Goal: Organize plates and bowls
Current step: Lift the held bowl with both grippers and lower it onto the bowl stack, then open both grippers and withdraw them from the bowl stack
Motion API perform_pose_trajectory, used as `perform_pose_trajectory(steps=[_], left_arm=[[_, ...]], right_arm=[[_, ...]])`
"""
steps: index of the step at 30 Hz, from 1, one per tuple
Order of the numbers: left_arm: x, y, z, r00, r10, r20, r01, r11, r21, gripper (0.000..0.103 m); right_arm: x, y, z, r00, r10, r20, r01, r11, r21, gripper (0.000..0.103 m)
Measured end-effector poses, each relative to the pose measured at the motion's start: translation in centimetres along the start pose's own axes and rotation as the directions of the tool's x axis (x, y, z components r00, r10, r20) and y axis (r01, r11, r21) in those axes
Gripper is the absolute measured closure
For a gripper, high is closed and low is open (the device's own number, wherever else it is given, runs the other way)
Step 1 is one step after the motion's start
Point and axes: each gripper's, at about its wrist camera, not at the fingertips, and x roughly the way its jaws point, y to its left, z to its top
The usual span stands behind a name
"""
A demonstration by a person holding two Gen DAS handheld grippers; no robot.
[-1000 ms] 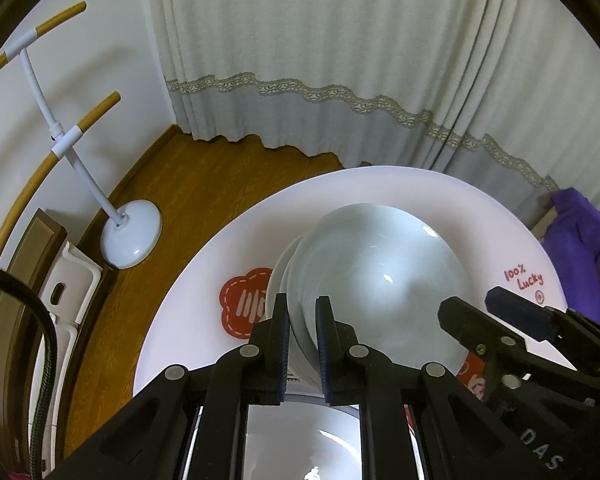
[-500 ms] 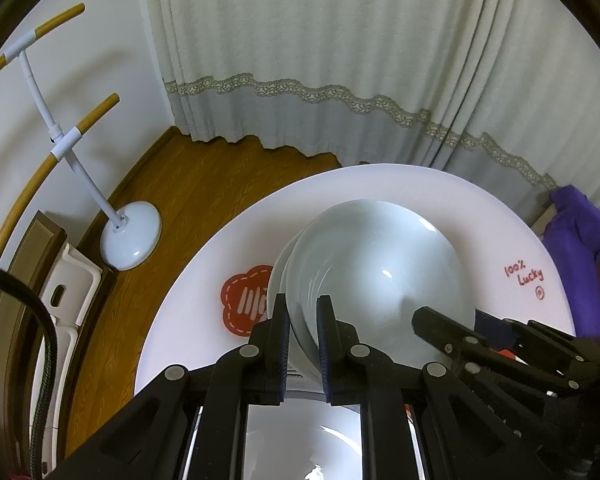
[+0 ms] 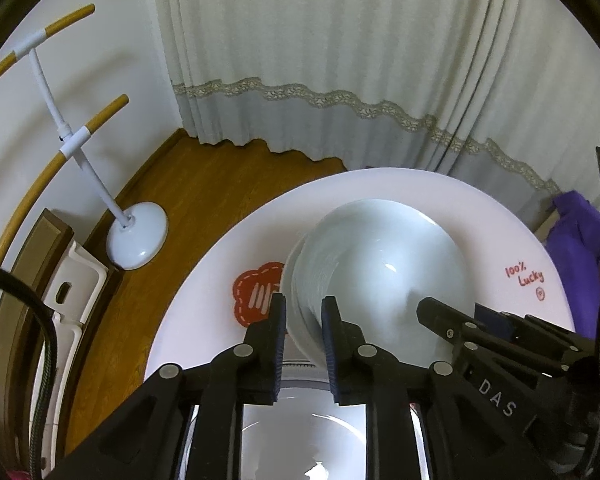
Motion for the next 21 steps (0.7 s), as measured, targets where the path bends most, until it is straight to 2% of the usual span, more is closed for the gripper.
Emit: perform_pose_trajectory(steps=[13,18,21], left_arm=[[-0.6,0.2,-0.6,1.000,0.000,-0.001,0.000,1.000,-0.009,0.080],[-0.8,0.1,-0.8,1.000,-0.007,-0.003,0.006,1.000,-0.016,0.080],[-1.3,0.3,-1.0,1.000,-0.016,0.001,0.016,0.999,-0.031,0.080]], right_arm=[[-0.2,0.3,-0.1,1.000,-0.007,0.007,0.007,1.000,0.012,0.071],[-0.3,0.6,-0.4,1.000,0.000,0.000,0.000,1.000,-0.001,0.061],[-0.6,1.0,-0.6,1.000,-0.009,0.002,0.009,1.000,-0.019,0.060]])
